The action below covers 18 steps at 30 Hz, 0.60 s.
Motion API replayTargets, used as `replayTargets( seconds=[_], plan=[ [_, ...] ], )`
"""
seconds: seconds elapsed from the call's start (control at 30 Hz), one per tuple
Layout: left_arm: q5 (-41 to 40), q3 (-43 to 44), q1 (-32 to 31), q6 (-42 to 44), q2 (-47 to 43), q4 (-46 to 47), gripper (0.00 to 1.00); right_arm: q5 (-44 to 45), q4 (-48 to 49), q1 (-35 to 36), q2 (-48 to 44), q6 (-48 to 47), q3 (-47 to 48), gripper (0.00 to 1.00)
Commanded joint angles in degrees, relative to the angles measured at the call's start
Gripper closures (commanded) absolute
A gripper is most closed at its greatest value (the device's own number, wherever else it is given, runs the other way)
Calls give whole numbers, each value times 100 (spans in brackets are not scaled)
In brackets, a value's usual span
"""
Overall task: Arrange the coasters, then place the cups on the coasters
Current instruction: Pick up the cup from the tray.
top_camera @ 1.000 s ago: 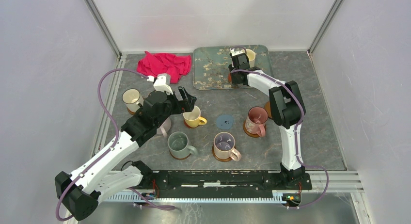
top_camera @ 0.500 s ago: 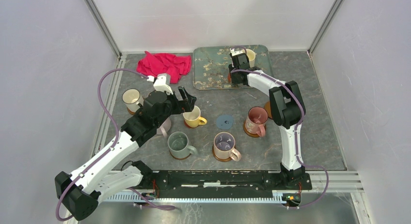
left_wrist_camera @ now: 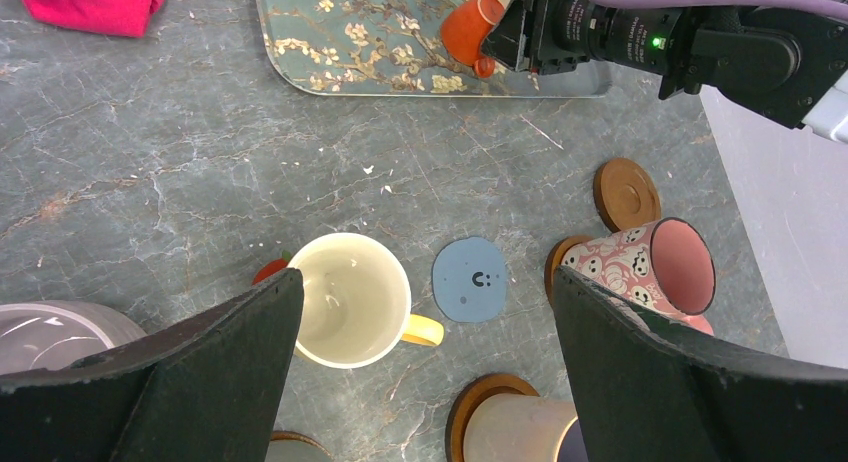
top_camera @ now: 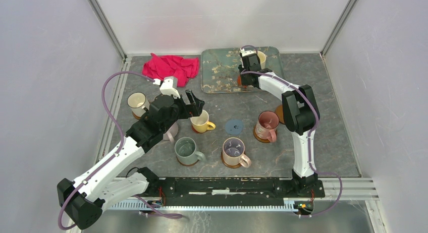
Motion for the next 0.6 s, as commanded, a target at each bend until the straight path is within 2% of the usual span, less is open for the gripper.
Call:
replayTargets(
  seconds=[0.0, 0.57],
  plan=[
    [-30, -29, 28, -264, -98, 97, 0, 42, 152, 14, -203, 27, 192, 67],
    [-37, -24, 28, -256, -83, 84, 0, 29, 112, 14, -89, 53, 176, 70]
  ],
)
